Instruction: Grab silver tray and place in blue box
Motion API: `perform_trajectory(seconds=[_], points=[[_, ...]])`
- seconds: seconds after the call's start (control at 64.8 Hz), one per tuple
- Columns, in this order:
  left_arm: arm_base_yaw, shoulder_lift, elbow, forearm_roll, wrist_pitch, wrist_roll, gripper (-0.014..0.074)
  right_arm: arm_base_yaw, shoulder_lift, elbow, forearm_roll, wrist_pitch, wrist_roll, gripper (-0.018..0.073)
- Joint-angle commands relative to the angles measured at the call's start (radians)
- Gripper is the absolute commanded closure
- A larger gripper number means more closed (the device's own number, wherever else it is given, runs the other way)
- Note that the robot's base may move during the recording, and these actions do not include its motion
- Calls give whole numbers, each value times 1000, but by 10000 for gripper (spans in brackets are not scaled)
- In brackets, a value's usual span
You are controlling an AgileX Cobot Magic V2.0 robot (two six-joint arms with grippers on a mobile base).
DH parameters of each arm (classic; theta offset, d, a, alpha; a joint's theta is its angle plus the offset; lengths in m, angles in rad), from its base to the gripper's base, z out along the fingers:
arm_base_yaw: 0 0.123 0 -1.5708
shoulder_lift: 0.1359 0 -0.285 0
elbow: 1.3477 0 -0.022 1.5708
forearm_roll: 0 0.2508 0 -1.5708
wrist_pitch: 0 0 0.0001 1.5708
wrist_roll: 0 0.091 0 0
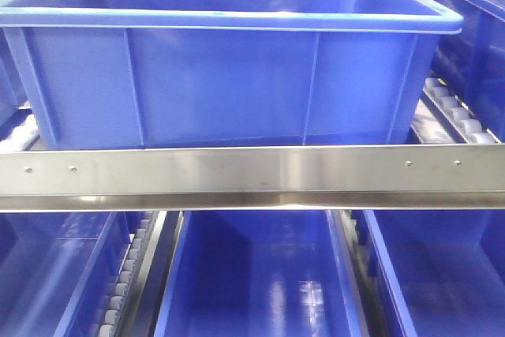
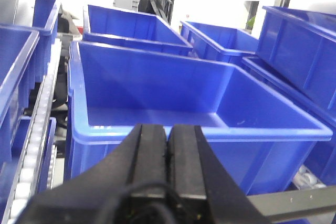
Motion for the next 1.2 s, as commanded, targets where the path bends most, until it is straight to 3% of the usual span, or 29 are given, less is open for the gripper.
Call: perform_trajectory(seconds=[0.0,0.417,0.509,0.586,0.741,0.818,1.018,1.188], points=[[1,7,-27,2,-77,-7,691,-6,-2,-28,4,-50,-4,504],[1,7,-27,2,-77,-7,691,-6,-2,-14,4,-39,-4,504],[1,7,-27,2,-77,-7,691,-10,-7,5,15,37,-17,504],[1,7,-27,2,-77,-7,691,-33,-39,48,146,54,-202,504],[1,7,-27,2,-77,-7,692,-164,-180,188,697,39,-686,504],[1,7,-27,2,-77,-7,691,-228,-259,262,876,42,-846,504],[1,7,-27,2,-77,-7,692,-357,-497,381,942,92,-862,504],[1,7,-27,2,-77,-7,691,-372,-611,432,944,109,-862,504]])
